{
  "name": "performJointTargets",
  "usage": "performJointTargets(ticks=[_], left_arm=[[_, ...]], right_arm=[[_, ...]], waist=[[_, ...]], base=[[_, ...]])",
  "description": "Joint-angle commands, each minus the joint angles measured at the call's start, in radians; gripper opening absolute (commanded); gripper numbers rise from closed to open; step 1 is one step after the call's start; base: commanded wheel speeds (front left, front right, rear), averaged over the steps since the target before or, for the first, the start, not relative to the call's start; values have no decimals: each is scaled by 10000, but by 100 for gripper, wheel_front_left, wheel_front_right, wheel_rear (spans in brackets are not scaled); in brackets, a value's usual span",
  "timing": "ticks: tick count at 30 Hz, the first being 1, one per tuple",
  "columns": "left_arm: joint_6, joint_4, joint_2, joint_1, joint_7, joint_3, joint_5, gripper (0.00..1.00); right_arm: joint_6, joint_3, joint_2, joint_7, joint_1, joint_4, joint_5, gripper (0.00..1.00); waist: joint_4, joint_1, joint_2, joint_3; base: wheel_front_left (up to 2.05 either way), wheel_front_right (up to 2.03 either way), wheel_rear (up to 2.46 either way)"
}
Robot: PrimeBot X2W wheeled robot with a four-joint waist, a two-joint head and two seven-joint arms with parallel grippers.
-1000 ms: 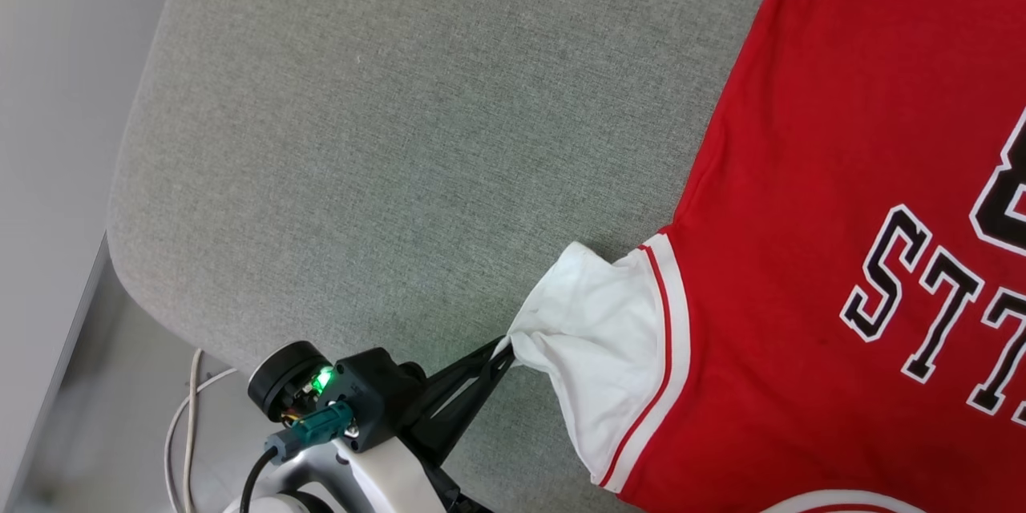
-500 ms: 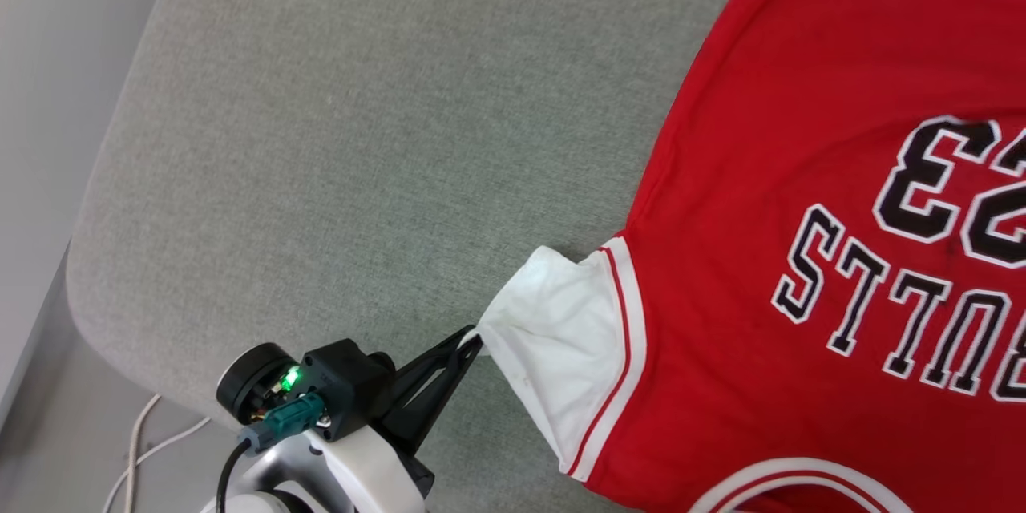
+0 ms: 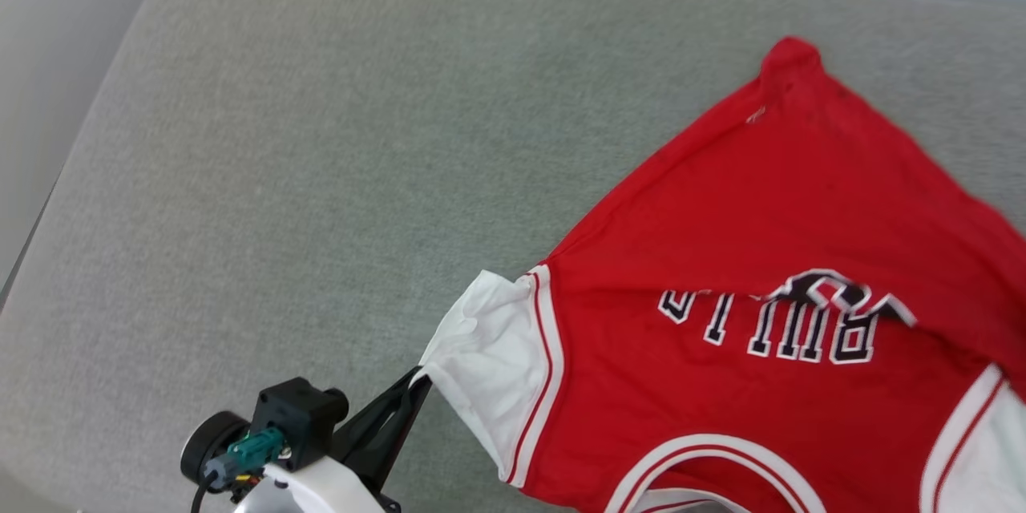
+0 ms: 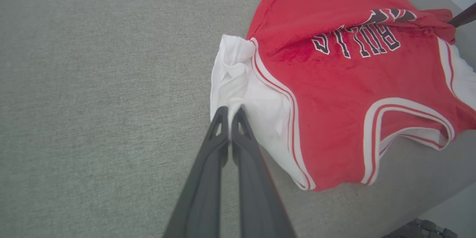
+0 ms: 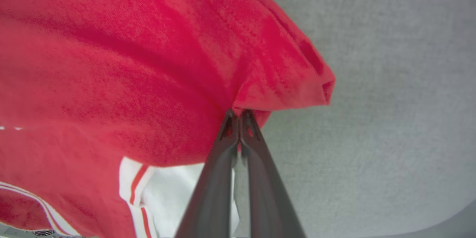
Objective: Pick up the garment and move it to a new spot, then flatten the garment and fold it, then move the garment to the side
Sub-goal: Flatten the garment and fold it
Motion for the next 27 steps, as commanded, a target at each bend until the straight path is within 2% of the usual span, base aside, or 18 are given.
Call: performJointTargets(ticks=[1,8,15,22,27], left_arm=[[112,60,41,221,-126,90,-101,0],[576,280,-62,841,-506,403,-422,0],[833,478,-346,1168,-838,488,-605,0],[874,675,-529,1288,-990,467,-710,0],[877,750,-555,1323,-1042,450,-758,0]], right_arm=[[-4,-7,130,-205,631,-148,231,0],[-4,-11,442,-750,2768,-868,1044,0],[-4,-156,704,-1275,4434,-1453,1462,0],[-4,-73,1044,-1759,5452,-1506,1530,0],[-4,116,1164,-2446,5585,-1396,1784,0]], waist=[[-793,1,0,-884],[-1418,1,0,-1690],[-1696,1,0,-2071],[-1751,1,0,-2311],[-1770,1,0,-2449]], base=[[0,0,0],[0,0,0],[0,0,0],[0,0,0],[0,0,0]])
